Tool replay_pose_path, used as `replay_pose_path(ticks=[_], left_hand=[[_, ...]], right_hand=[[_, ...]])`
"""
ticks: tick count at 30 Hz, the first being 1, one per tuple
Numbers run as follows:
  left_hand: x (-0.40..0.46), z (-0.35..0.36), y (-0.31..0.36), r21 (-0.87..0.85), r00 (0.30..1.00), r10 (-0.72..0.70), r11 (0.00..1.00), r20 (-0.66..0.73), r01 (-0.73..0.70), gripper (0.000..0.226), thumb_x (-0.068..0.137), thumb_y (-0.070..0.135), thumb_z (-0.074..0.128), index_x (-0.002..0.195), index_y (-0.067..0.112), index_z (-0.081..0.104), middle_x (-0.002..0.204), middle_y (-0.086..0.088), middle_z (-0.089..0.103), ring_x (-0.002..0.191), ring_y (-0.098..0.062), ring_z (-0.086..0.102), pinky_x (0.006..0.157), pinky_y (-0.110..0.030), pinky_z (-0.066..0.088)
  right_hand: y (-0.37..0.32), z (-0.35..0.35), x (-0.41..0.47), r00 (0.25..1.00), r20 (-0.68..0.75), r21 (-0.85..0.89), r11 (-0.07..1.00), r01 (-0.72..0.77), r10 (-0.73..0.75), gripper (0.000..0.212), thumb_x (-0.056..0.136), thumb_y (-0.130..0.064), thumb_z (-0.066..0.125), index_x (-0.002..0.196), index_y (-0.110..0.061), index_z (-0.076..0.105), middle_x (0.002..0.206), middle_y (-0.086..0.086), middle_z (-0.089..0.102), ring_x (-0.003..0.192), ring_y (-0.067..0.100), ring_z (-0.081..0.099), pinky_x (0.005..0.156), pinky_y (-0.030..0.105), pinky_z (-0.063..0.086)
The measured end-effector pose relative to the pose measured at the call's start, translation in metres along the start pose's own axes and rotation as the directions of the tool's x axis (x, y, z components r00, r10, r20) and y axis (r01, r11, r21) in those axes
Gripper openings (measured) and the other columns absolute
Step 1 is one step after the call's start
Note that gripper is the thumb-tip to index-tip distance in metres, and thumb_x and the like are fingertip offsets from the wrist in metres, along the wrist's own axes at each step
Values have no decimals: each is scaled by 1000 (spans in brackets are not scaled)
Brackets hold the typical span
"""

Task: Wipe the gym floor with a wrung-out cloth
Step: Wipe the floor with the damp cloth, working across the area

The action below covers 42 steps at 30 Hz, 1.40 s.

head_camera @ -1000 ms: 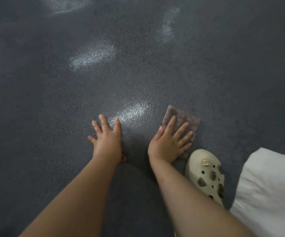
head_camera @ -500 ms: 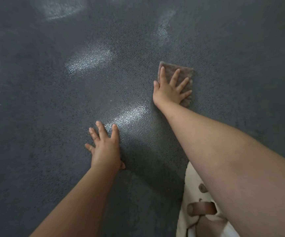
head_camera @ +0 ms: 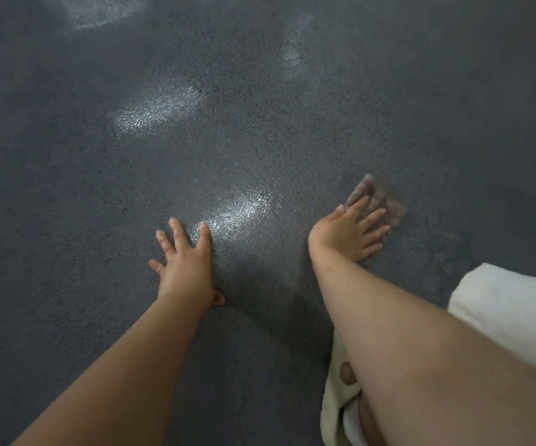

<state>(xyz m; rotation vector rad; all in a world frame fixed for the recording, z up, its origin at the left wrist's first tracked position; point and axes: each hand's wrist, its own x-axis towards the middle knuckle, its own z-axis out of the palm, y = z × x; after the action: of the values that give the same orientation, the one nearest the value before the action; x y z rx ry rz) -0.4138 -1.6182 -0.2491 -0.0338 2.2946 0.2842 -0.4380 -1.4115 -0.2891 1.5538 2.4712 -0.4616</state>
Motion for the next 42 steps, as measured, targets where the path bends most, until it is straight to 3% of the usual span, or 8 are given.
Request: replay_pose_path(ticks=[3,8,17,22,33,36,39,42], left_hand=[[0,0,1,6,1000,-2,1000,-8,2,125,65,25,85,150,21,-6,149,-21,-28,139,-46,-19,108,-64,10],[3,5,0,9,999,-15,1000,-42,16,120,68,20,84,150,21,-3,150,-22,-27,139,-47,-17,108,-65,12],[2,4,-6,24,999,13,1000,-40,-12,123,69,28,83,150,21,-8,150,-21,-28,140,-45,-18,110,-61,13],[-4,2,-13,-10,997,60,998,-38,-60,126,66,32,84,151,24,-8,152,-15,-29,140,-40,-21,113,-56,8],[-52,1,-98,-25,994,27,999,-107,-30,110,66,34,84,150,27,12,158,-5,-12,146,-25,-1,113,-41,25],[-81,15,-133,-11,989,-99,995,-111,99,113,65,42,83,150,28,9,158,-6,-7,145,-26,2,112,-39,25],[-107,33,-163,-27,963,-259,966,-76,258,119,65,43,83,150,30,1,157,-9,-12,145,-30,-2,113,-43,23],[-124,51,-176,-127,912,-408,904,34,409,129,64,41,83,148,34,-14,154,-11,-25,144,-34,-11,114,-51,23]], right_hand=[[8,14,-38,999,12,4,1000,30,-30,53,101,-34,29,152,-27,13,160,6,1,145,37,0,114,53,3],[20,51,-122,963,24,-35,962,271,-270,54,83,-35,38,133,-18,52,139,18,48,124,48,44,93,64,38],[9,48,-104,872,72,-124,863,489,-484,50,89,-41,36,135,-28,51,146,15,41,132,48,34,98,70,26],[-18,9,-21,758,255,-207,732,649,-600,53,101,-43,20,149,-40,0,159,1,-13,144,34,-17,113,57,-6],[1,34,-116,786,230,-174,770,614,-574,52,101,-40,27,150,-39,9,159,2,-9,144,35,-12,110,61,-3],[24,54,-186,659,321,-144,653,744,-680,53,99,-37,36,149,-37,18,160,7,0,144,40,-4,109,64,-1],[55,73,-251,437,353,-136,417,899,-827,59,78,-35,71,134,-31,53,145,14,42,132,47,36,99,69,19],[76,83,-271,215,449,-114,183,976,-867,49,82,-43,53,130,-35,52,140,9,50,131,42,36,103,65,22]])
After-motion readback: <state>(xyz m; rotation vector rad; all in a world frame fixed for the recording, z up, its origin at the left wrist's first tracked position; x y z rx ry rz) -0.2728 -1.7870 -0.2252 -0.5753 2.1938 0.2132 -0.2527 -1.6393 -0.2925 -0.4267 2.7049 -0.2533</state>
